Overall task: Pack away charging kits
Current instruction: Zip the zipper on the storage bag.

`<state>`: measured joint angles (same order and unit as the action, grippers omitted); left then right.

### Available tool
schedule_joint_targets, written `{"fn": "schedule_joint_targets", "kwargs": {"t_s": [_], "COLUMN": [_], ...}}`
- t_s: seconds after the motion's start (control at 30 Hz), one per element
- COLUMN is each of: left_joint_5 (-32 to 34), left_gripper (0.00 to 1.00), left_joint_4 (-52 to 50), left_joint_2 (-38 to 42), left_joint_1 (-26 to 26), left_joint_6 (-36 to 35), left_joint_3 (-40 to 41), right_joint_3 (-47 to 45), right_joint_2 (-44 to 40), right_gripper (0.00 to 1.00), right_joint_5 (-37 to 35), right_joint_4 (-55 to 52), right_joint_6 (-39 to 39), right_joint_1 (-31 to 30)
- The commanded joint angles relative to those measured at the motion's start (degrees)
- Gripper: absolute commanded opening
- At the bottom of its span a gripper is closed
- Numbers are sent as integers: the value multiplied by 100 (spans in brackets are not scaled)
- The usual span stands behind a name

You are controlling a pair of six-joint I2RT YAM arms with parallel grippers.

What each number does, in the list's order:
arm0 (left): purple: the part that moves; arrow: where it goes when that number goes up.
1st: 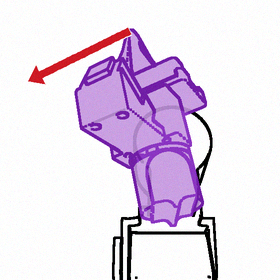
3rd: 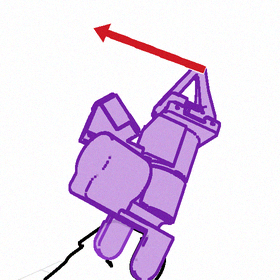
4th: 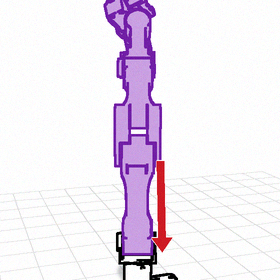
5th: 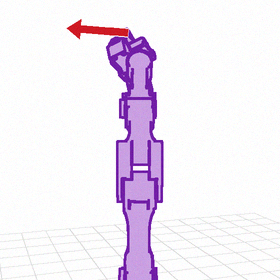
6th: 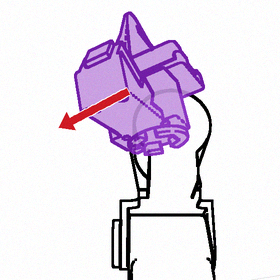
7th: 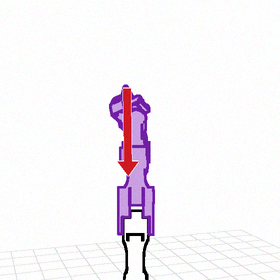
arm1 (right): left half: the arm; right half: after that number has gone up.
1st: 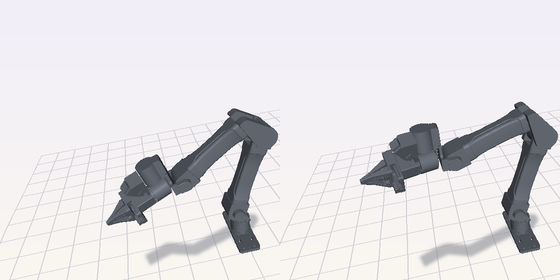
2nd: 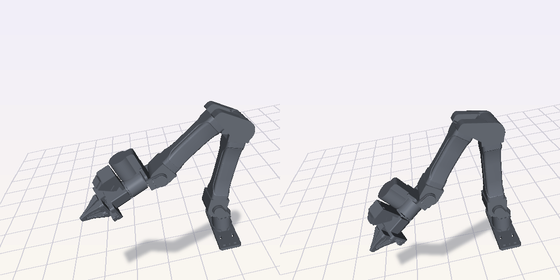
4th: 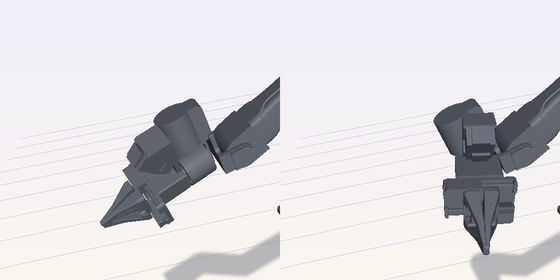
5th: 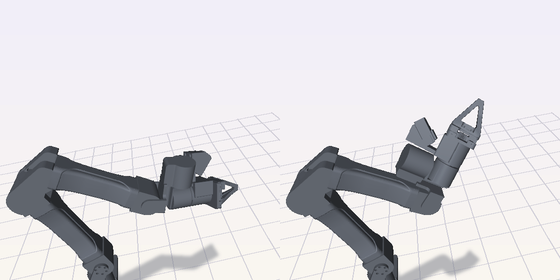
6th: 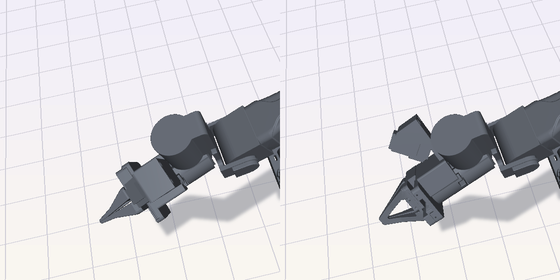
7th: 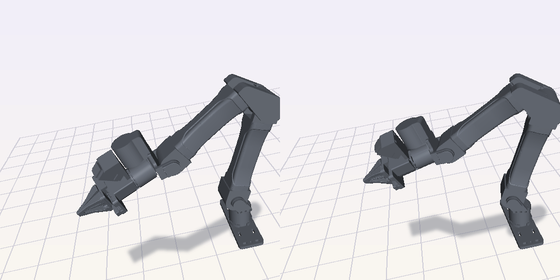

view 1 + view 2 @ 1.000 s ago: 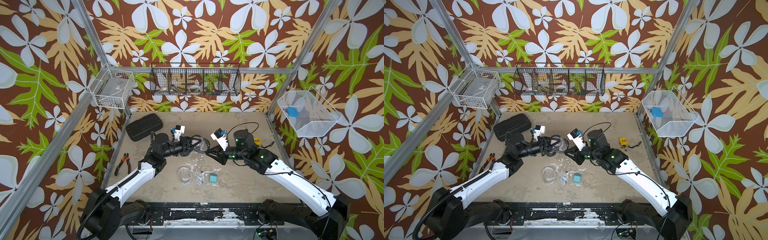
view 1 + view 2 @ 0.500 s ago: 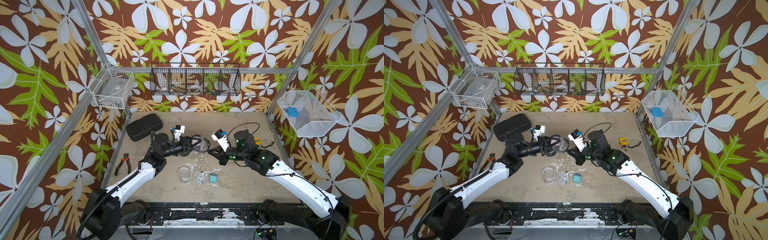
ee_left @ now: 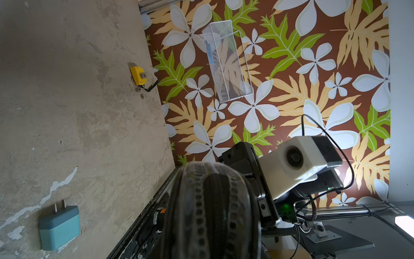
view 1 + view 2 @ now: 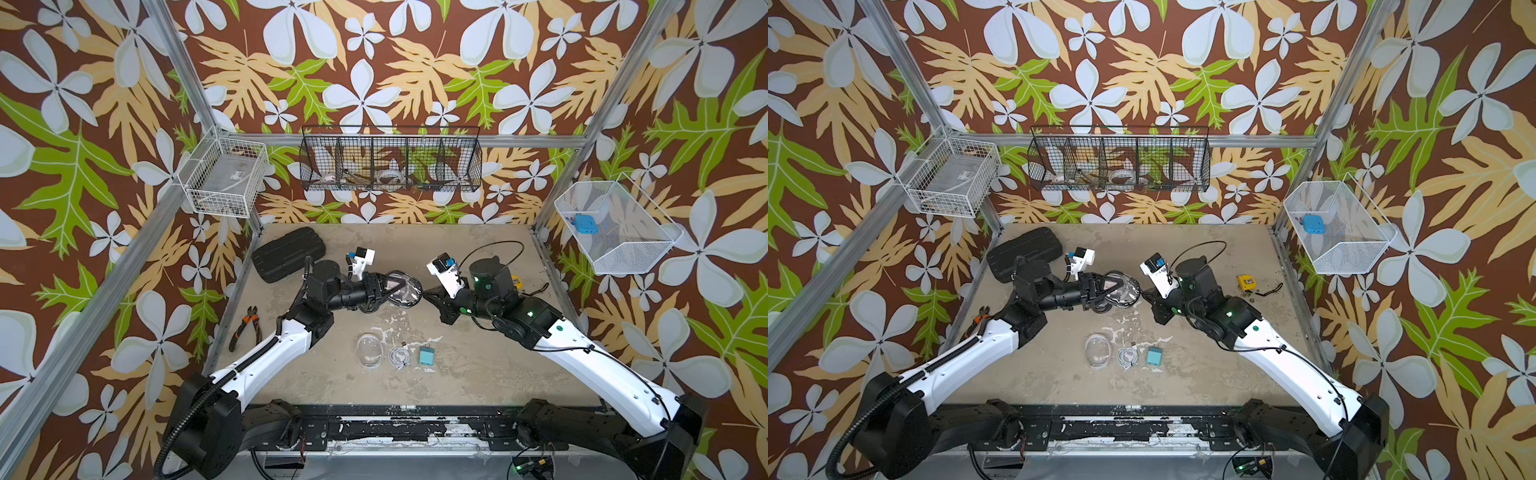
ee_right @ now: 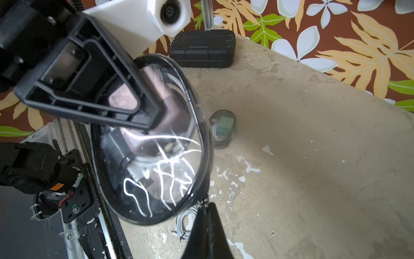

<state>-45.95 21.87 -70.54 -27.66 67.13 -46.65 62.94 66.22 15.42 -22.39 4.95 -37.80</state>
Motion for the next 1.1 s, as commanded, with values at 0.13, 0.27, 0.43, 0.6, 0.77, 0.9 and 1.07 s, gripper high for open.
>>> {"fn": "schedule_joint_targets", "kwargs": {"t_s": [0.13, 0.27, 0.43, 0.6, 0.77, 0.9, 1.07], "left_joint_5": [-707, -1013, -1279, -1579, -1673, -1732, -1743], "left_gripper": [0, 0, 0, 0, 0, 0, 0], "left_joint_4": [-491, -408, -534, -516, -666, -666, -558], "left_joint_2": [70, -23, -4, 127, 203, 92, -104], "left_joint_1": [-2, -3, -2, -3, -25, -81, -81], "left_joint_6": [-610, -726, -917, -1012, -1192, -1304, -1331], "left_joint_3": [72, 51, 130, 362, 554, 640, 681], "right_joint_3": [125, -67, -28, 240, 399, 573, 623], "right_joint_2": [-22, -114, -21, 205, 359, 494, 484], "right_gripper": [0, 0, 0, 0, 0, 0, 0], "right_joint_5": [-807, 17, -737, -655, -695, 144, -45], "right_joint_4": [367, 630, 595, 571, 649, 1002, 812], "right_joint_6": [-143, -87, -155, -130, -66, 72, -147], "right_joint_1": [5, -18, -26, -21, -25, -68, -201]}}
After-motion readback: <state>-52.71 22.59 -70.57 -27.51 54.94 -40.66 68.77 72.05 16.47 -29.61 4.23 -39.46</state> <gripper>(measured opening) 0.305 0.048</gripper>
